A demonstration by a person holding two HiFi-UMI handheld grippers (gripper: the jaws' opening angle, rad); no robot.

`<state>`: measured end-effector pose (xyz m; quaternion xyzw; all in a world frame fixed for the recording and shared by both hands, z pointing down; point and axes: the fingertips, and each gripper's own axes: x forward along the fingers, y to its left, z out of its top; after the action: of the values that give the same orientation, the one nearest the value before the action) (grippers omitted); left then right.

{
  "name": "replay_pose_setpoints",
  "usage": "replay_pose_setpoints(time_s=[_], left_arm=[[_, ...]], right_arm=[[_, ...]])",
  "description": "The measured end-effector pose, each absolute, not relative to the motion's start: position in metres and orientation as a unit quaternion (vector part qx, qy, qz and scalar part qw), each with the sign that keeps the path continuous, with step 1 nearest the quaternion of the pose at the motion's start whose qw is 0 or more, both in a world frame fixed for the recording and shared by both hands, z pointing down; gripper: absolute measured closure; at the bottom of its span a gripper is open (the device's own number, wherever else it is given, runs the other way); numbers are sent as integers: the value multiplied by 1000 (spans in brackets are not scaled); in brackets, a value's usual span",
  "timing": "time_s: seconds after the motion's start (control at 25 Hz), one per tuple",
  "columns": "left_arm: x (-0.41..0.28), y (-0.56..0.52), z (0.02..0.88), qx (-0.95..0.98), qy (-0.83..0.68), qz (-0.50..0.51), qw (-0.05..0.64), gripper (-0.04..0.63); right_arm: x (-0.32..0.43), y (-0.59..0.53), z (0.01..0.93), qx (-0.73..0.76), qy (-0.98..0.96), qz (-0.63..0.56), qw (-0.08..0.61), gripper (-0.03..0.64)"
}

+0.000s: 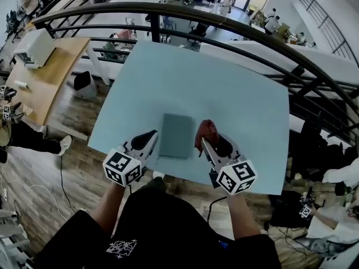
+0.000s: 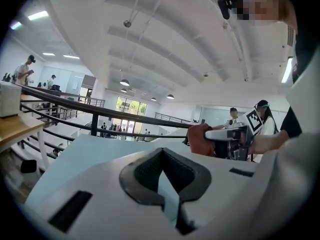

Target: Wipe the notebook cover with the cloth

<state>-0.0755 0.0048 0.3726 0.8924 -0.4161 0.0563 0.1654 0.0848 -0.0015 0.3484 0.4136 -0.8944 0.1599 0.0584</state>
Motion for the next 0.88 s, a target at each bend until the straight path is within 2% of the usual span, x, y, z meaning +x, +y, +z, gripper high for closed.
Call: replay_pose_setpoints(time_s=[0.44,0.88], left_arm=[[-76,-69,439,903,-361,102,211,588],[-82,-91,498,897,-332,129,263,588]], right_arm=[[58,-76,414,422,-876,195,125,465],[43,-108,461,428,-860,231,151,466]])
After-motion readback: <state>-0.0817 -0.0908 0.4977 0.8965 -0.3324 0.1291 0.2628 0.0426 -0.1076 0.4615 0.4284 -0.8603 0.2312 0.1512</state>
